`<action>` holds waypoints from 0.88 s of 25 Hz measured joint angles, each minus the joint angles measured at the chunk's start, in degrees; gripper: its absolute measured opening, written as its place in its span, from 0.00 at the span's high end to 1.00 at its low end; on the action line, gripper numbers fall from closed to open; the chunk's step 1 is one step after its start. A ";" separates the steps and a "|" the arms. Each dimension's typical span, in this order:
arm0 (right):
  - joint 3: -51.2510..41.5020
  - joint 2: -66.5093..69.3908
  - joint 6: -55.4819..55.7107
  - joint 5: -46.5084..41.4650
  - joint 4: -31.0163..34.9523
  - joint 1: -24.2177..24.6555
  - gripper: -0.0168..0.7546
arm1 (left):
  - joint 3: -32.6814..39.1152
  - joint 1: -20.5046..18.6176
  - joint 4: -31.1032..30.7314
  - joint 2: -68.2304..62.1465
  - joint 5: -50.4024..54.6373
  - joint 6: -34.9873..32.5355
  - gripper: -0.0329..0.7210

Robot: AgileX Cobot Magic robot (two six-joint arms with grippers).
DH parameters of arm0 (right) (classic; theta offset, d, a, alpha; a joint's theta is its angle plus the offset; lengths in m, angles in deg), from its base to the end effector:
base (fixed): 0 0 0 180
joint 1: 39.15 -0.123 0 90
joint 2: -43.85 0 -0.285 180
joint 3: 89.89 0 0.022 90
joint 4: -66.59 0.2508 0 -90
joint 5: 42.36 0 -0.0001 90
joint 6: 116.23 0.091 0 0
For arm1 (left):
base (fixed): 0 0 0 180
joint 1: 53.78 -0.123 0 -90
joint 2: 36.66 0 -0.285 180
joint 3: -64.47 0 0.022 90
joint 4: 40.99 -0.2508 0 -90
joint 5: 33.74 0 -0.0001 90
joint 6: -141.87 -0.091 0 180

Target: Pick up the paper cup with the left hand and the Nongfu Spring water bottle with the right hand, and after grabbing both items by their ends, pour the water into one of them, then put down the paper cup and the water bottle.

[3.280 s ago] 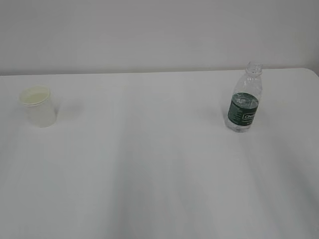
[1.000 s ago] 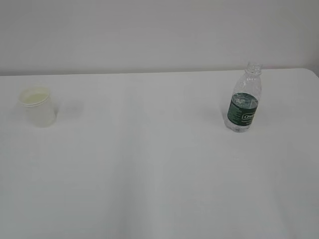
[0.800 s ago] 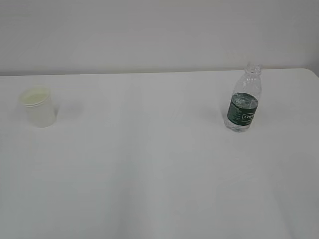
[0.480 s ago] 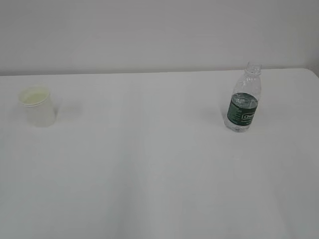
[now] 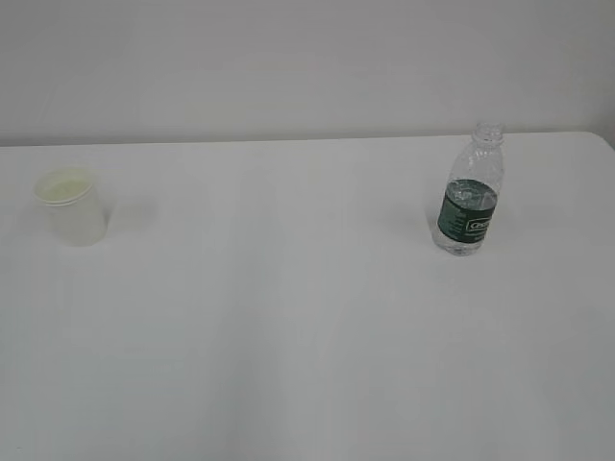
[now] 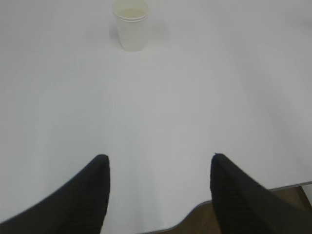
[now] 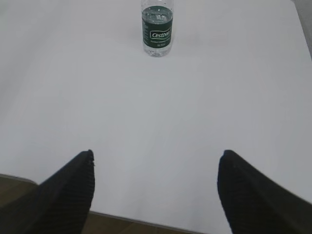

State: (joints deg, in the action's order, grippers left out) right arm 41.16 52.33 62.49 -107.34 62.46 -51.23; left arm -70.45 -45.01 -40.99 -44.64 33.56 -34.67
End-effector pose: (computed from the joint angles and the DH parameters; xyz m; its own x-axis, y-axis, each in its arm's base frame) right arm -0.0043 -0.0070 0.2699 -0.5144 -0.1640 -0.8417 -0.1824 0.9800 -0.0795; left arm -0.0163 0.0025 0.2848 -0.5078 0.0173 -0.8613 0.1220 0.9912 -0.0521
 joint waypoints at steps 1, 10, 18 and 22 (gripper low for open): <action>0.00 0.00 0.00 0.00 -0.01 0.00 0.22 | 0.00 0.00 0.00 0.00 -0.16 0.00 0.34; 0.00 -1.62 0.00 -0.03 -0.07 0.00 0.22 | 1.87 0.00 3.07 0.00 -3.62 0.00 0.34; 0.00 -1.62 0.00 -0.14 -0.13 0.00 0.23 | 1.87 0.00 3.21 0.00 -3.90 0.00 0.35; 0.00 -1.62 0.00 -0.14 -0.21 0.00 0.23 | 1.87 0.00 3.25 0.00 -3.89 0.00 0.34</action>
State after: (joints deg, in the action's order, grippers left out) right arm 41.16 50.71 62.49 -107.48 62.24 -51.23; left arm -68.58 -45.01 -37.75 -44.64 29.67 -34.67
